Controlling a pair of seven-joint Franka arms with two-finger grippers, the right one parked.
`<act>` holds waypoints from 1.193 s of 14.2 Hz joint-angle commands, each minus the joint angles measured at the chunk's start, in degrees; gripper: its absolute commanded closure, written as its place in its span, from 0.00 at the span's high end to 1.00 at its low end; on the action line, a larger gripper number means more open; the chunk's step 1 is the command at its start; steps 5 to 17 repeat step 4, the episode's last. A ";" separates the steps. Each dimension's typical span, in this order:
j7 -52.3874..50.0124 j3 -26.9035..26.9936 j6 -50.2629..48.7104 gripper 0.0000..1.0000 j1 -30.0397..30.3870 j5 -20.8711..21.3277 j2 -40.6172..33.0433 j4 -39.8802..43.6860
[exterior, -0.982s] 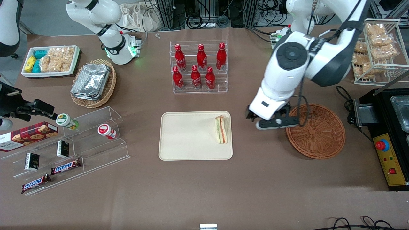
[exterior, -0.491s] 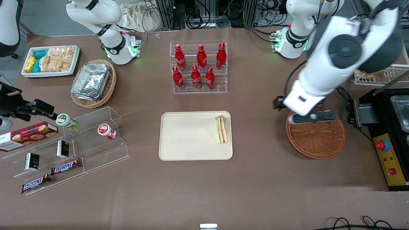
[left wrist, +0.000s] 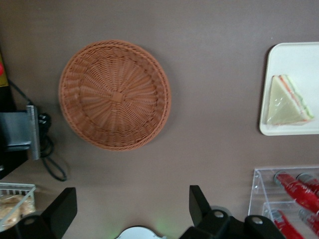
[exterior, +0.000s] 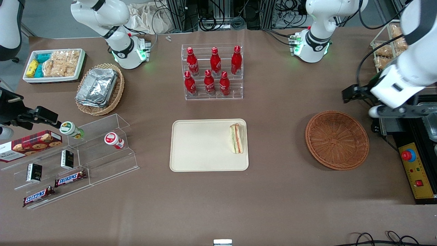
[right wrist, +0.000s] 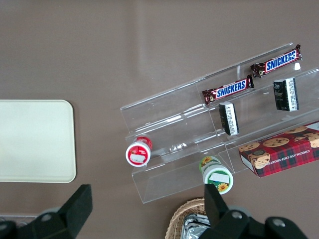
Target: Place sandwich from basket to tray
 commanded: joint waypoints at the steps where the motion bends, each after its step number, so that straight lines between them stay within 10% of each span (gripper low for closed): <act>1: 1.91 2.55 -0.79 1.00 -1.56 -0.06 -3.06 -2.15; 17: 2.17 2.38 -0.88 1.00 -1.56 -0.06 -2.88 -1.71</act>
